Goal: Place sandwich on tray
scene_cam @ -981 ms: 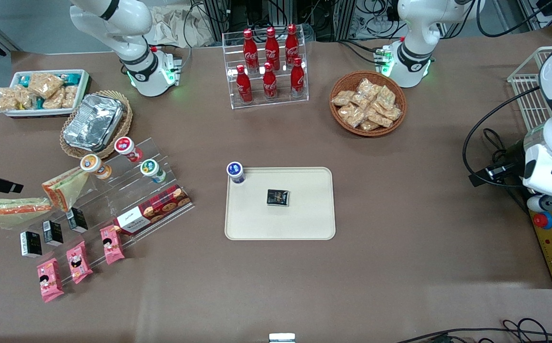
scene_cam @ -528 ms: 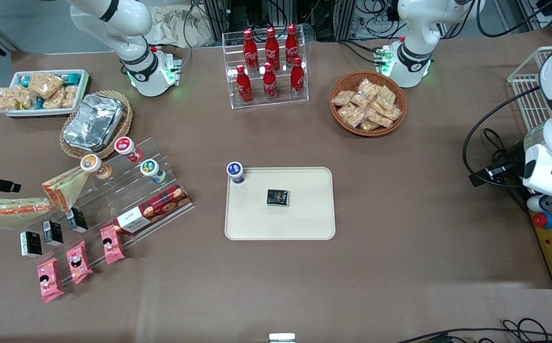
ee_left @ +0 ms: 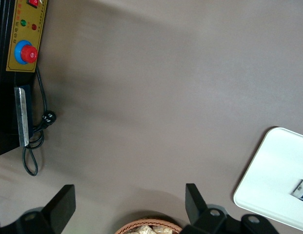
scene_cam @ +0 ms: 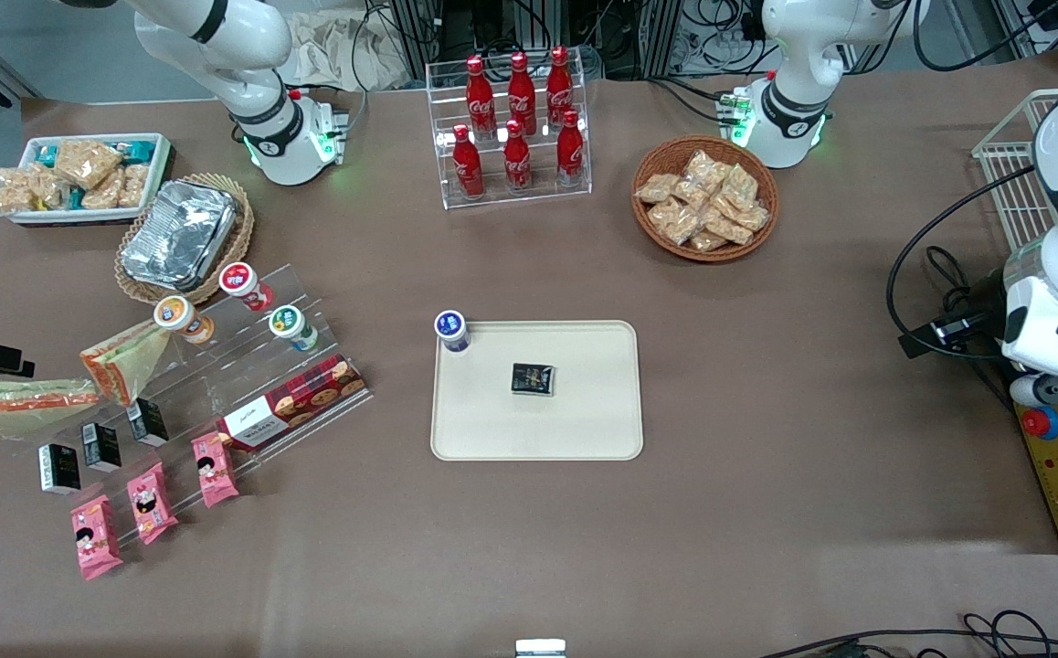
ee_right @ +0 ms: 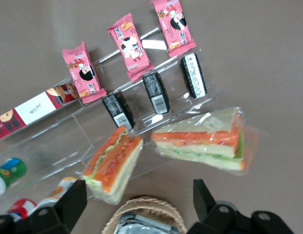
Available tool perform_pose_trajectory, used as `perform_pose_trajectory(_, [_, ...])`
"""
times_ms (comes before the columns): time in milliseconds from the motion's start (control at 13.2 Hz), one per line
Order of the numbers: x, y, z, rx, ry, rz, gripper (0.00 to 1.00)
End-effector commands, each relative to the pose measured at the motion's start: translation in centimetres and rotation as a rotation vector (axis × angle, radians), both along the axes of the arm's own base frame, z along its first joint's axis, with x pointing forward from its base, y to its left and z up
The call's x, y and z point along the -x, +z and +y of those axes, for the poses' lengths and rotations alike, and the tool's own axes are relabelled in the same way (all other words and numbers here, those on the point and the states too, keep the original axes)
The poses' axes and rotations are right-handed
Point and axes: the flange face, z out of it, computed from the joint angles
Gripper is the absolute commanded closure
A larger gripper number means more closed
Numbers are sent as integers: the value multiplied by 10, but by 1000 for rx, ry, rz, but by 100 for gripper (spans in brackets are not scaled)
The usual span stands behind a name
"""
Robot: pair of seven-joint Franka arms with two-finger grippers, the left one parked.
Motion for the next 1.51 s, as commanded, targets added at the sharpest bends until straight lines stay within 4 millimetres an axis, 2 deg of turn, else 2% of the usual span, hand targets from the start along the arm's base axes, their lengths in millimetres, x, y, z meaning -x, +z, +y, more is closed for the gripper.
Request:
perform_pose_trajectory(0, [-4, -2, -7, -9, -57, -9, 2])
perform_pose_trajectory(75, [-3, -5, -11, -4, -159, -3, 2])
perform_pose_trajectory(226, [2, -24, -44, -60, -317, -2, 2])
perform_pose_trajectory(453, [7, -37, -76, -8, -529, -5, 2])
perform_pose_trajectory(604, [12, -42, -86, 0, -634, 10, 2])
perform_pose_trajectory(679, [16, -48, -97, 0, -708, 20, 2])
perform_pose_trajectory(906, [12, -62, -100, -25, -793, 24, 3])
perform_pose_trajectory(981, [14, -67, -111, -93, -843, 5, 4])
perform_pose_trajectory(1132, [10, -81, -115, -169, -903, 4, 4])
perform_pose_trajectory(1434, [7, -97, -118, -159, -987, 12, 3])
